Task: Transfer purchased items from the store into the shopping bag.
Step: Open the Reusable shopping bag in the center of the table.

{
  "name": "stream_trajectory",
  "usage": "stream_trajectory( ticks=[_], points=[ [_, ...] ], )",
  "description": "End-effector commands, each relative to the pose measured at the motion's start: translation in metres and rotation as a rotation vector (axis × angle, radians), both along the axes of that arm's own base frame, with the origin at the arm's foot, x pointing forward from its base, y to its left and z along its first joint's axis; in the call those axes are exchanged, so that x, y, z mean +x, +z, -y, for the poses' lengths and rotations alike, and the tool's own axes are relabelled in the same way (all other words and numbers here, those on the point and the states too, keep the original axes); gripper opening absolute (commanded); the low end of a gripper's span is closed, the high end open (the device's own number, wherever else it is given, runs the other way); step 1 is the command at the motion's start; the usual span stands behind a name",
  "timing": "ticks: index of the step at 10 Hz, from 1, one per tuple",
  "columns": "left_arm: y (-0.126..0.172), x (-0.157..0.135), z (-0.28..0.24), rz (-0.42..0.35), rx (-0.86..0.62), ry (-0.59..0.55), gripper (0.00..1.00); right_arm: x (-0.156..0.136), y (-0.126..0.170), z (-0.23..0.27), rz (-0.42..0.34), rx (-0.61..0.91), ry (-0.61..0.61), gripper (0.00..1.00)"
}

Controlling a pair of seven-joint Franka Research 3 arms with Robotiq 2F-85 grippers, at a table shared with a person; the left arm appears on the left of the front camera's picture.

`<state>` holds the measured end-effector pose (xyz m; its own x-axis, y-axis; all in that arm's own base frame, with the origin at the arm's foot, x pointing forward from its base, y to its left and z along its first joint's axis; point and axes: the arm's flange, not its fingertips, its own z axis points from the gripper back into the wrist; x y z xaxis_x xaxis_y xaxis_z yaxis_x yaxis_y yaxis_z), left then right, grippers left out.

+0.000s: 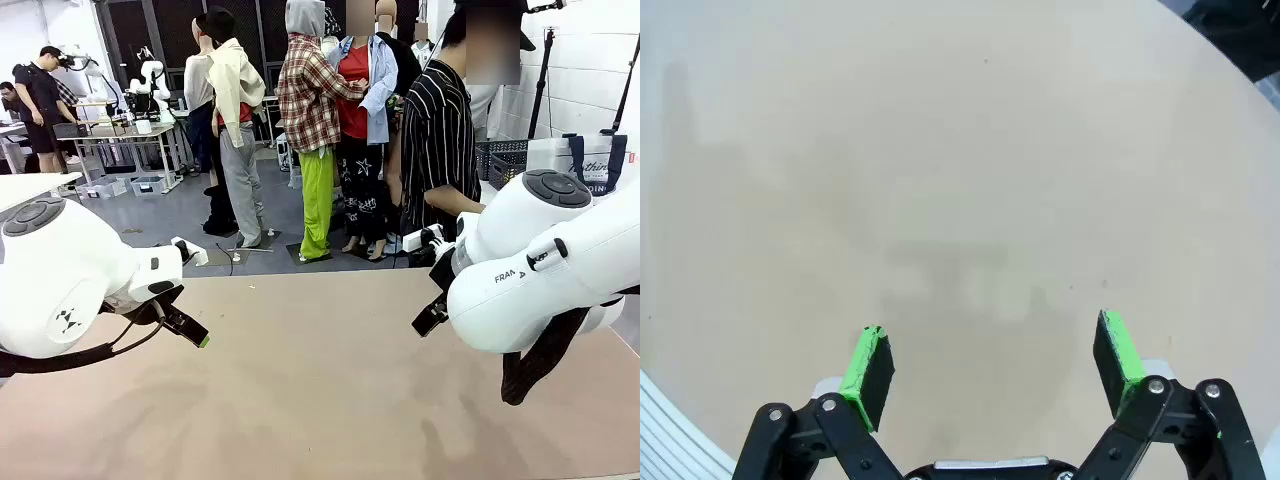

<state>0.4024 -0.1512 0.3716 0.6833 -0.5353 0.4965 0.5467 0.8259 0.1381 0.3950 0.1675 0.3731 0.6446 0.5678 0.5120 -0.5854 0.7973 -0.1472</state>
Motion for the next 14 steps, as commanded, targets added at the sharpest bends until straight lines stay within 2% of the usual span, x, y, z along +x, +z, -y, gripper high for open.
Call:
stream_trajectory(
  ticks=[1, 9, 10, 12, 13, 14],
  points=[
    [0.0, 0.0, 0.0, 0.0, 0.0, 0.0, 1.0, 0.0, 0.0, 0.0, 0.0, 0.0, 0.0, 1.0],
    [0.0, 0.0, 0.0, 0.0, 0.0, 0.0, 1.0, 0.0, 0.0, 0.001, 0.0, 0.001, -0.002, 1.0],
    [0.0, 0.0, 0.001, 0.0, 0.001, -0.002, 1.0, 0.005, 0.007, 0.002, 0.066, -0.042, -0.036, 1.0],
    [0.074, -0.002, -0.03, 0.249, 0.022, 0.06, 1.0, 0.004, 0.067, 0.022, 0.265, -0.027, -0.131, 1.0],
    [0.11, -0.007, -0.054, 0.341, 0.074, 0.116, 1.0, 0.007, 0.098, 0.04, 0.349, -0.019, -0.201, 1.0],
    [0.139, -0.014, -0.085, 0.392, 0.142, 0.185, 1.0, 0.007, 0.13, 0.068, 0.429, -0.005, -0.292, 1.0]
  ],
)
